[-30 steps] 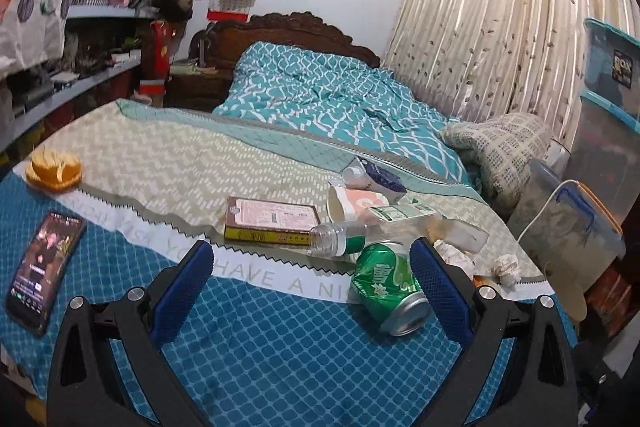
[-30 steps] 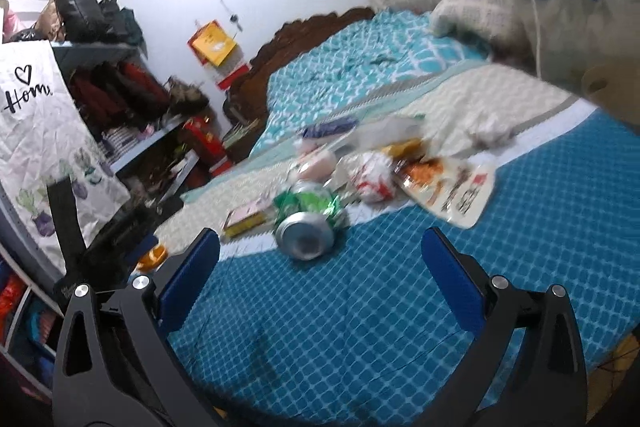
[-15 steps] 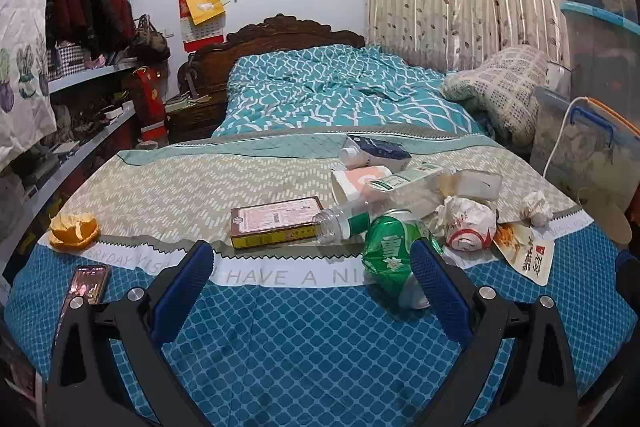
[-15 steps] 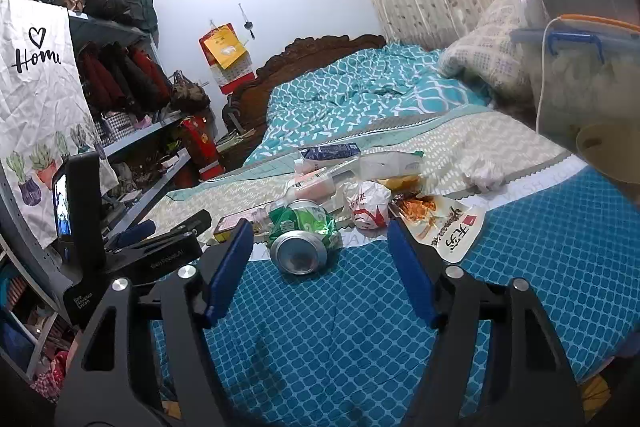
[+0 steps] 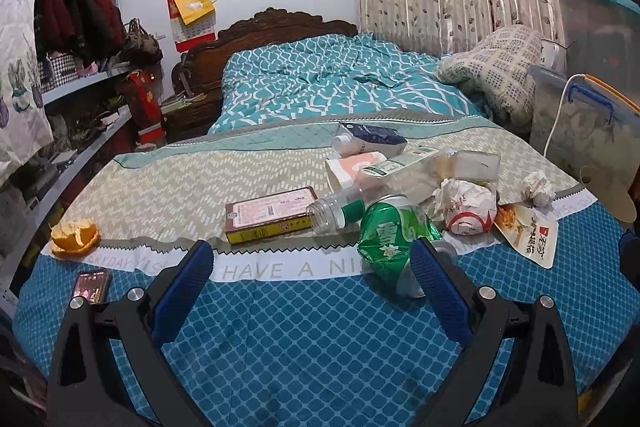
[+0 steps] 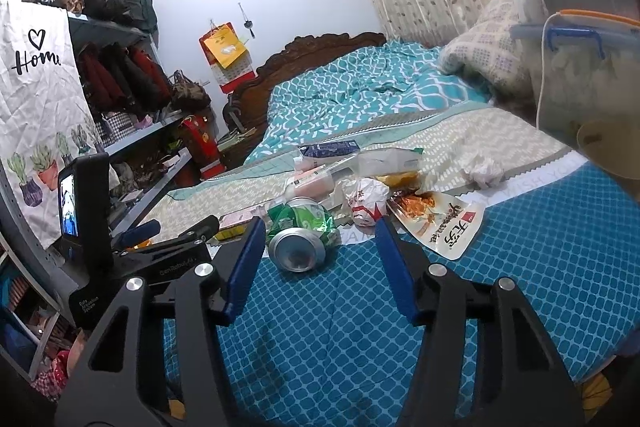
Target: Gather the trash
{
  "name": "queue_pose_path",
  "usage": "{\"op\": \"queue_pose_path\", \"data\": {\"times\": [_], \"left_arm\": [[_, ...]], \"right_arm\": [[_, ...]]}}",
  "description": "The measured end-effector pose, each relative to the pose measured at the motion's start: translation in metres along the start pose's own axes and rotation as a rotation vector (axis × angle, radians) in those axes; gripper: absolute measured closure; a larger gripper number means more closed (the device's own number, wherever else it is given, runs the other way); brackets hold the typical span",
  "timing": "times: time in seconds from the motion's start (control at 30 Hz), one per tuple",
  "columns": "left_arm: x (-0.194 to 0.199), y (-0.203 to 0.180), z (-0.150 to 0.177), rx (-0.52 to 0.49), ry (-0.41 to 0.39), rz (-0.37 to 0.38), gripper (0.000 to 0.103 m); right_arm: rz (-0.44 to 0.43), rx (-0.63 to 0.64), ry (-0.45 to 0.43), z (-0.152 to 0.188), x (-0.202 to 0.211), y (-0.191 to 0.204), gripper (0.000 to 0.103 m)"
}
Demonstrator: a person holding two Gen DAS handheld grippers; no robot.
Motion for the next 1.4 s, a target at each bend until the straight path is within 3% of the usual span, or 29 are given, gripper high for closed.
{"op": "queue_pose_path", "data": {"times": [0.87,1.4], "left_arm": [[-0.018,0.006,0.001,0.028,0.081,0.101,0.009],[-0.023,0.012,0.002,0.048,0.092,0.105,0.009]], "right_arm": [[-0.006,-0.018,0.019,0.001,-0.005,-0.004,0.043],[-0.010,-0.028,0.030,0.002,-0.007,-0.005,0.043]]}}
Point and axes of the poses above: each gripper's, at about its wrist camera, not at the fingertips, and x roughly against the way its jaws point, y to its left, z to its underside, the point moved 1 cm from there along -x, roughly the way its jaws point, and after that the axes turned 15 degrees about y, right-handed, at the moved point
